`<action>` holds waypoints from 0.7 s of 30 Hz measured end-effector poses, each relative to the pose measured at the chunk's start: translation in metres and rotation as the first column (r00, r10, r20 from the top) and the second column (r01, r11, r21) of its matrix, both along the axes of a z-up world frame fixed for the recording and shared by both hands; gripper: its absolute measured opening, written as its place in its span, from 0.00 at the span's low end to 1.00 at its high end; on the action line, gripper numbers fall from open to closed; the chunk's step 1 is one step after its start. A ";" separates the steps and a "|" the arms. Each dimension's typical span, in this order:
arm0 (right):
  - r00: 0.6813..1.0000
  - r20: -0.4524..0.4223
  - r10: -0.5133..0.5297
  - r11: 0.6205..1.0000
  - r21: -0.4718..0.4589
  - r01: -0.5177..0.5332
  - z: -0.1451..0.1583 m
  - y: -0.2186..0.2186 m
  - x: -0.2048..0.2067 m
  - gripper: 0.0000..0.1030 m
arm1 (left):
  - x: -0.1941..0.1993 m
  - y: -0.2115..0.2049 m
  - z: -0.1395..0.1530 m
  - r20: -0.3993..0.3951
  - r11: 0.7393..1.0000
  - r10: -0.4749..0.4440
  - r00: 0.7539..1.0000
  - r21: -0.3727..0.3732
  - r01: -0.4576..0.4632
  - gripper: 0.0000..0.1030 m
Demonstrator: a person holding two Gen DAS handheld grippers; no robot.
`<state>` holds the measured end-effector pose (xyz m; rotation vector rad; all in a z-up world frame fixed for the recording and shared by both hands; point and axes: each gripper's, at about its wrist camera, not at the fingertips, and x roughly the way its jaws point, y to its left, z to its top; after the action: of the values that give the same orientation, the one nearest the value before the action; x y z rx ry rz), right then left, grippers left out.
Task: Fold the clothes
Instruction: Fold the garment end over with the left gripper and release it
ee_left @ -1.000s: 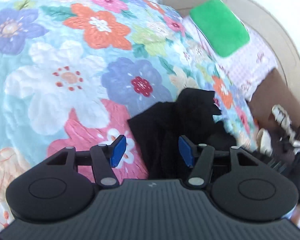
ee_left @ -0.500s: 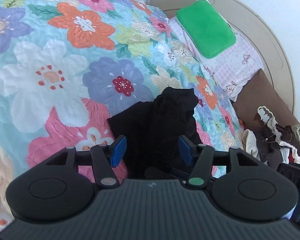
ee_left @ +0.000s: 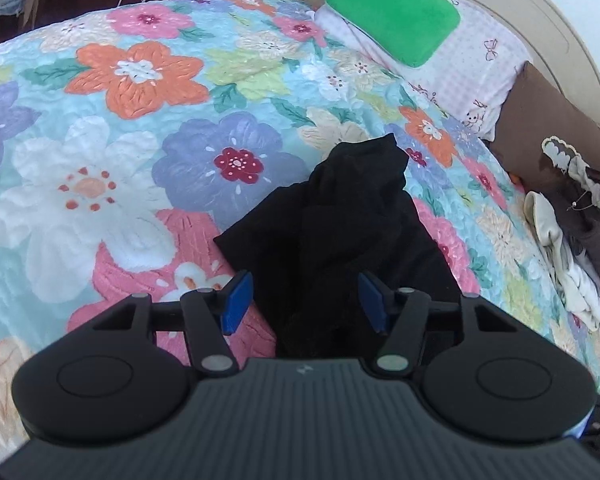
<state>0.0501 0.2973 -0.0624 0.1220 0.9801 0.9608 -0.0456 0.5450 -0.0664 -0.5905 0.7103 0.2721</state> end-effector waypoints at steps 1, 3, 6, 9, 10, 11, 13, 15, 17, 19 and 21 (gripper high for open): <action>0.999 0.003 -0.048 0.999 -0.016 0.048 0.000 -0.008 0.007 0.32 | 0.006 0.000 -0.001 -0.013 1.000 -0.006 1.000 0.012 0.006 0.57; 0.990 0.005 -0.144 0.988 -0.050 0.144 0.000 -0.024 0.020 0.45 | 0.019 -0.003 -0.001 -0.065 0.998 -0.002 0.998 0.056 0.006 0.58; 0.974 -0.007 -0.226 0.967 -0.120 0.224 -0.003 -0.031 0.039 0.48 | 0.036 -0.016 -0.001 -0.096 0.985 -0.054 0.994 0.159 0.068 0.59; 0.970 0.046 -0.238 0.962 -0.123 0.242 -0.006 -0.039 0.046 0.53 | 0.051 -0.028 -0.012 -0.153 0.965 -0.091 0.984 0.231 0.125 0.38; 0.970 0.046 -0.239 0.963 -0.119 0.243 -0.009 -0.039 0.049 0.57 | 0.052 -0.027 -0.016 -0.145 0.967 -0.089 0.985 0.225 0.121 0.28; 0.971 0.036 -0.238 0.964 -0.115 0.241 -0.013 -0.039 0.054 0.57 | 0.052 -0.023 -0.018 -0.126 0.974 -0.082 0.989 0.200 0.106 0.15; 0.973 0.015 -0.232 0.967 -0.108 0.232 -0.021 -0.038 0.060 0.57 | 0.046 -0.012 -0.014 -0.076 0.987 -0.033 0.997 0.152 0.044 0.11; 0.973 0.004 -0.230 0.969 -0.092 0.229 -0.026 -0.037 0.063 0.57 | 0.032 -0.001 -0.002 -0.003 0.992 0.037 0.999 0.123 -0.036 0.11; 0.974 -0.008 -0.226 0.972 -0.074 0.225 -0.032 -0.038 0.063 0.57 | 0.017 0.009 0.009 0.059 0.989 0.104 0.993 0.101 -0.110 0.08; 0.975 -0.006 -0.221 0.973 -0.073 0.220 -0.036 -0.038 0.063 0.57 | 0.009 0.019 0.006 0.057 0.983 0.158 0.986 0.083 -0.163 0.08; 0.976 -0.002 -0.220 0.973 -0.076 0.219 -0.040 -0.039 0.062 0.57 | 0.006 0.031 -0.009 0.000 0.978 0.208 0.978 0.029 -0.208 0.08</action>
<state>0.1117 0.2584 -0.1028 0.1684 0.9894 0.7202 -0.0395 0.5757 -0.0750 -0.6383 0.6472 0.4773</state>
